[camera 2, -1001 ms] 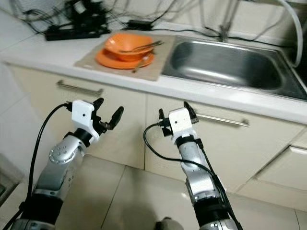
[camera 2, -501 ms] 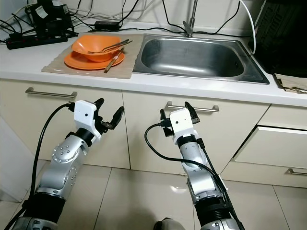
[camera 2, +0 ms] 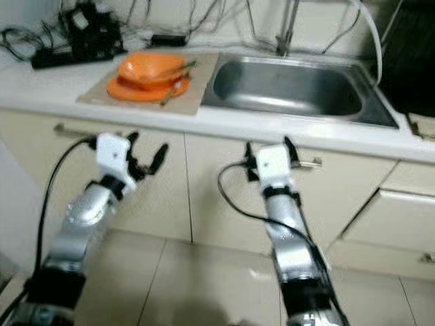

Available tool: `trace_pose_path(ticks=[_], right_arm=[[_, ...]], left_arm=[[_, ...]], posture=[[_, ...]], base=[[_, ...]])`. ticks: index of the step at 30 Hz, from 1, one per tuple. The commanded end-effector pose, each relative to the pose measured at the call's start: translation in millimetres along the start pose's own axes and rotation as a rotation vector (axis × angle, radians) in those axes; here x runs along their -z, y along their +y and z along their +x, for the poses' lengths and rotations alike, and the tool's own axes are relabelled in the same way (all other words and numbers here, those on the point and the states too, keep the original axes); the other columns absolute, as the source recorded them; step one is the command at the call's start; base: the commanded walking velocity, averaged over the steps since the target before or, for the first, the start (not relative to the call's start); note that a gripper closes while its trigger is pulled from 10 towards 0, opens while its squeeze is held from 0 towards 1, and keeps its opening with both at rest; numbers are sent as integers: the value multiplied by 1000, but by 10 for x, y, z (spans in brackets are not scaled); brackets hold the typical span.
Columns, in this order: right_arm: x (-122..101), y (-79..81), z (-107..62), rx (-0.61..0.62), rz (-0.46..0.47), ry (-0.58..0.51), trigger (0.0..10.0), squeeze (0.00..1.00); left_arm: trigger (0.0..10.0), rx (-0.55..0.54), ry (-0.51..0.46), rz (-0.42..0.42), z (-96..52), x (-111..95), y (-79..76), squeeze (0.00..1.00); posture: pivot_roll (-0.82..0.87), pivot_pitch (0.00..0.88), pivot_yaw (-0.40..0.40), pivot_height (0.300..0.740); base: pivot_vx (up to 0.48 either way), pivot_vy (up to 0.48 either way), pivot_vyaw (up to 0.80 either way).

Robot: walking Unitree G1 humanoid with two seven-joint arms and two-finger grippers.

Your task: Kitchen organization

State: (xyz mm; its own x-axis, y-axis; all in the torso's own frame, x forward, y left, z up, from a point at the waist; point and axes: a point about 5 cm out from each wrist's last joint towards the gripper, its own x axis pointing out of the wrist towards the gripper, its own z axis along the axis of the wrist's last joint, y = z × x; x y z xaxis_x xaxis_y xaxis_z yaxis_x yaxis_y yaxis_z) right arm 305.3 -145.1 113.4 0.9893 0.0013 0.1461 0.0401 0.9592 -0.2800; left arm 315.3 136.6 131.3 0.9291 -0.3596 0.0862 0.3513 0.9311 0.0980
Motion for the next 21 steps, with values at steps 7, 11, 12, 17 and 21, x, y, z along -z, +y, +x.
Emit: trace_pose_path(ticks=[7, 11, 12, 17, 21], right_arm=[[-16, -54, -26, 52, -7, -3, 10000, 0], [-18, -65, -27, 57, -10, -5, 10000, 0], [-19, -63, -28, 58, -11, -6, 10000, 0], [-42, -46, -33, 56, -17, -19, 10000, 0], [-52, -43, -31, 57, -20, -23, 10000, 0]], left_arm=[[10000, 49, 1, 12, 73, -35, -66, 0], [10000, 57, 1, 1, 87, -45, -78, 0], [10000, 59, 0, 1, 89, -47, -80, 0], [10000, 73, -6, 9, 90, -59, -102, 0], [10000, 81, -13, 17, 89, -68, -109, 0]], posture=[[-54, 0, 30, 707], [-56, 0, 32, 707], [-56, 0, 33, 707], [-56, 0, 34, 707], [-56, 0, 35, 707]], base=[[445, 0, 0], [441, 0, 0], [435, 0, 0], [435, 0, 0], [444, 0, 0]])
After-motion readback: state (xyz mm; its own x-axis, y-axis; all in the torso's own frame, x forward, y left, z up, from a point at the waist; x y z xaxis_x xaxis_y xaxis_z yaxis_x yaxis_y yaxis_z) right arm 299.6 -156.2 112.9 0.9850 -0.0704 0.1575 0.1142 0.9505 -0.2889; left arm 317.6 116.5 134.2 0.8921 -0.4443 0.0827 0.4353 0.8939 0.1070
